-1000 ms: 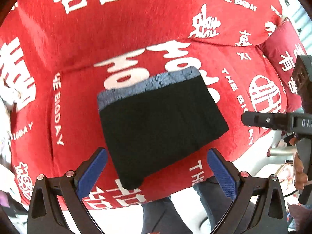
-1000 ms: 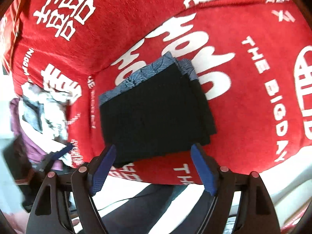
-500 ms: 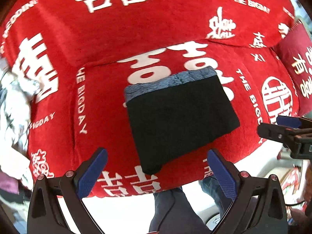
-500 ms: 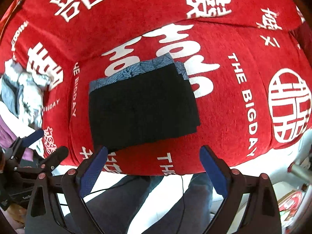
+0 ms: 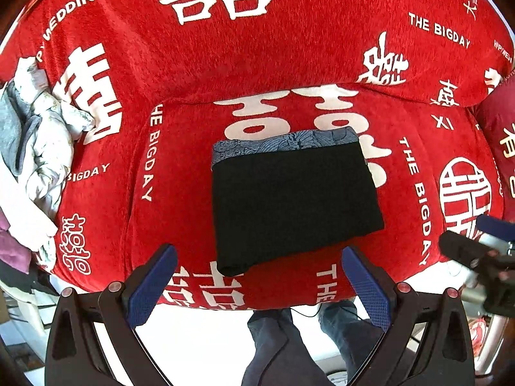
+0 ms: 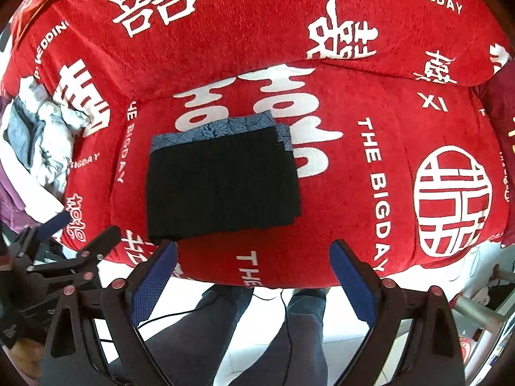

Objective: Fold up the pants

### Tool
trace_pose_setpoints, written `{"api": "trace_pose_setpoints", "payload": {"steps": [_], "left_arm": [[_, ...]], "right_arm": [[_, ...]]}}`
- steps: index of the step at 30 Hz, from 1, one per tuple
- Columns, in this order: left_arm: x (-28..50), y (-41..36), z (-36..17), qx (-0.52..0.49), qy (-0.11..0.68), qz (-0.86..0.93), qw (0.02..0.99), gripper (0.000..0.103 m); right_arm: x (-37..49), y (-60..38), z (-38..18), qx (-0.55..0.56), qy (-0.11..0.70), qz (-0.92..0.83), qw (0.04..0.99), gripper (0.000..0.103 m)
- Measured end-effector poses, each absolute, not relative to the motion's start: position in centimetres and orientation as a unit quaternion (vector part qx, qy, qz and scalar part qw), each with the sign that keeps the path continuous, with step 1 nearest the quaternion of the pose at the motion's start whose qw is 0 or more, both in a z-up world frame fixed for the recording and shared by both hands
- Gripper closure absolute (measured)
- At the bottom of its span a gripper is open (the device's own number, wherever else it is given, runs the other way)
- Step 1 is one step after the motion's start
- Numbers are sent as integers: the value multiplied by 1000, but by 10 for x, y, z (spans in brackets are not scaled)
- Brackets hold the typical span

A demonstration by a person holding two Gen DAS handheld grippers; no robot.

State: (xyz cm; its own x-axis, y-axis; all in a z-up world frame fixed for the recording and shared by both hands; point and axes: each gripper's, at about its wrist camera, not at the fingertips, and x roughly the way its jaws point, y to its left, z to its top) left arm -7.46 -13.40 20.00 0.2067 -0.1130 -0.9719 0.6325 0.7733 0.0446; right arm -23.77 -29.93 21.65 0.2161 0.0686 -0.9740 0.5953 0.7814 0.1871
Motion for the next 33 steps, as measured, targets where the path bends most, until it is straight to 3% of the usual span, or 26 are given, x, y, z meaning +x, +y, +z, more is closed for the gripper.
{"api": "trace_pose_setpoints", "payload": {"steps": [11,33], "left_arm": [[-75,-125,196,222,586,-219,748,1],[-73,-113,201,225,584,-207,752,1]], "right_arm": [[-230,-284,209,205,622,-196,730,7],[-215,-270,217,176,617,-189,743,7]]}}
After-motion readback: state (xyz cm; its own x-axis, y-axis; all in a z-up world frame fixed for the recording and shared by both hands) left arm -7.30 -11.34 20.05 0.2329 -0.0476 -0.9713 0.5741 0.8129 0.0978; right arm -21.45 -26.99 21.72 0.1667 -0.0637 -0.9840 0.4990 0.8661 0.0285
